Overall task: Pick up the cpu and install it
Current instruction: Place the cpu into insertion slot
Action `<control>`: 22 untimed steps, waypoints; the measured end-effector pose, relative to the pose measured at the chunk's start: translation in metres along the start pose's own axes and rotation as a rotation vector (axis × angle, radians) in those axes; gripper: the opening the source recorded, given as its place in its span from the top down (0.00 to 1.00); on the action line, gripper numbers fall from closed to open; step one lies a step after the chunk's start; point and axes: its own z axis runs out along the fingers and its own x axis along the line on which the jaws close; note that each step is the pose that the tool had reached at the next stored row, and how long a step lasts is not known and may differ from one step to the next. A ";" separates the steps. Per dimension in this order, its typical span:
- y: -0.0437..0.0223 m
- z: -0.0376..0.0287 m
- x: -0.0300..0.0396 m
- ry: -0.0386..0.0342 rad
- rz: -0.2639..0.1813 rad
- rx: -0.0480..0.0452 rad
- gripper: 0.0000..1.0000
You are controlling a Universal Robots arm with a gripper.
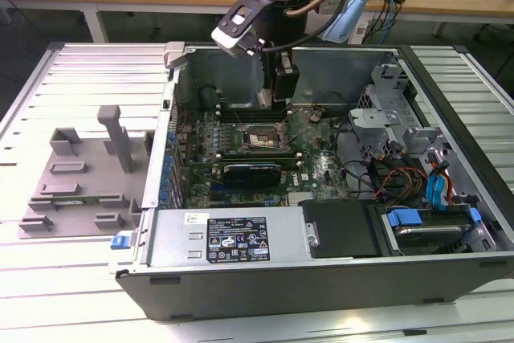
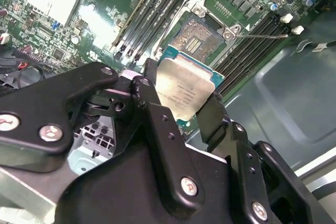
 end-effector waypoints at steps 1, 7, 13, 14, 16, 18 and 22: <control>0.0000 0.0010 0.0000 -0.0001 0.000 0.0000 0.45; -0.0002 0.0062 0.0001 0.0000 0.000 0.0000 0.45; -0.0003 0.0121 0.0002 0.0000 -0.001 0.0000 0.45; -0.0003 0.0125 0.0002 0.0000 -0.002 0.0000 0.45; -0.0004 0.0139 0.0002 0.0001 -0.003 0.0000 0.45; -0.0004 0.0149 0.0003 0.0000 -0.004 0.0000 0.45; -0.0005 0.0165 0.0003 0.0002 -0.007 -0.0001 0.45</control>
